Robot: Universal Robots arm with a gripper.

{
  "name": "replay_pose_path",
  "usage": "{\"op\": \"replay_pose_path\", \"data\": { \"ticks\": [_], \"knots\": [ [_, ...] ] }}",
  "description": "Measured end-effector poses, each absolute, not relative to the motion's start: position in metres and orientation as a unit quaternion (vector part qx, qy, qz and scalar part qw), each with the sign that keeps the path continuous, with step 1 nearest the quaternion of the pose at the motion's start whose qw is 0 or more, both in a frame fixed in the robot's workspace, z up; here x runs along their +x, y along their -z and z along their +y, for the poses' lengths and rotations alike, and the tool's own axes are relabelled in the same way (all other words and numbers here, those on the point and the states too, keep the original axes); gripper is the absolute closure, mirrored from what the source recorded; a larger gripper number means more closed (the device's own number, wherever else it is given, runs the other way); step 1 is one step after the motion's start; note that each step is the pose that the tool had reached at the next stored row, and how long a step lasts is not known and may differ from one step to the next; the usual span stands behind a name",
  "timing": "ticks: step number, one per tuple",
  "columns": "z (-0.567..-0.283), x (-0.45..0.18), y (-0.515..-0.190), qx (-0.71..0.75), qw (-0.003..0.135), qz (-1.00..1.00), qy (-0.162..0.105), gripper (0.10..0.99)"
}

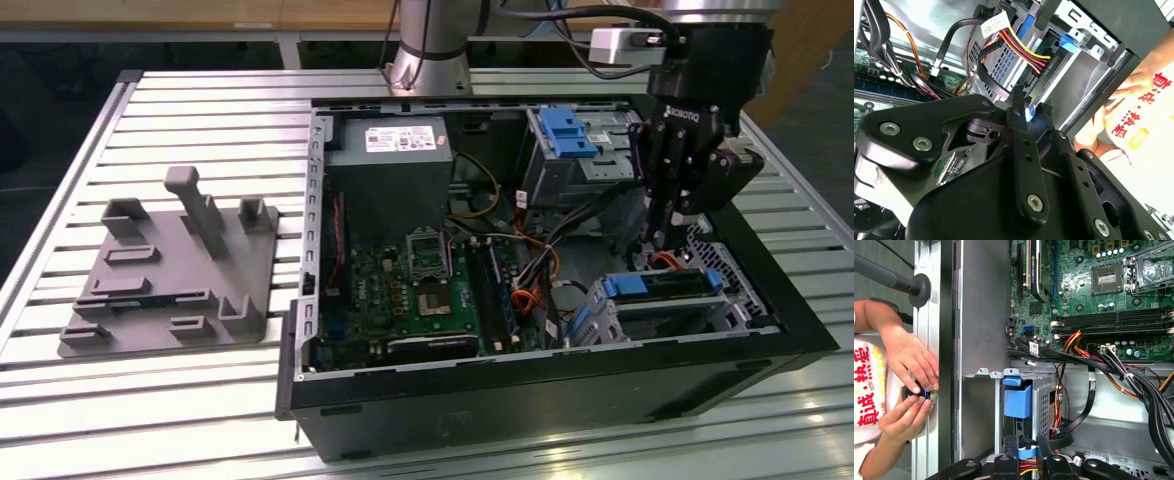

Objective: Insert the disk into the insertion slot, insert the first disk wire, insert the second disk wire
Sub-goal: 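Insert the second disk wire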

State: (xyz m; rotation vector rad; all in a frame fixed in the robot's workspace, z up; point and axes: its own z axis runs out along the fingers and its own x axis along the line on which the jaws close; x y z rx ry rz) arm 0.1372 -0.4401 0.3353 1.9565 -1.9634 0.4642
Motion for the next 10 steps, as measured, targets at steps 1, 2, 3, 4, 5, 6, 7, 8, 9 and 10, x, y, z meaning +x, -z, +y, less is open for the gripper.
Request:
{"op": "replay_pose_path", "data": {
  "ticks": [1, 2, 3, 4, 5, 6, 7, 8, 9, 10],
  "knots": [
    [-0.44, 0.1372, -0.3353, 0.687, 0.165, -0.689, -0.163, 0.792],
    [-0.44, 0.1372, -0.3353, 0.687, 0.165, -0.689, -0.163, 0.792],
    [-0.4399, 0.1372, -0.3353, 0.687, 0.165, -0.689, -0.163, 0.792],
    [-0.4398, 0.1372, -0.3353, 0.687, 0.166, -0.689, -0.163, 0.792],
    [-0.4397, 0.1372, -0.3353, 0.687, 0.166, -0.688, -0.164, 0.792],
    [-0.4395, 0.1372, -0.3353, 0.687, 0.166, -0.688, -0.164, 0.792],
    [-0.4394, 0.1372, -0.3353, 0.687, 0.167, -0.688, -0.164, 0.792],
    [-0.4392, 0.1372, -0.3353, 0.687, 0.167, -0.688, -0.164, 0.792],
    [-0.4389, 0.1372, -0.3354, 0.687, 0.167, -0.688, -0.165, 0.792],
    [-0.4386, 0.1372, -0.3353, 0.687, 0.168, -0.688, -0.165, 0.792]
  ]
}}
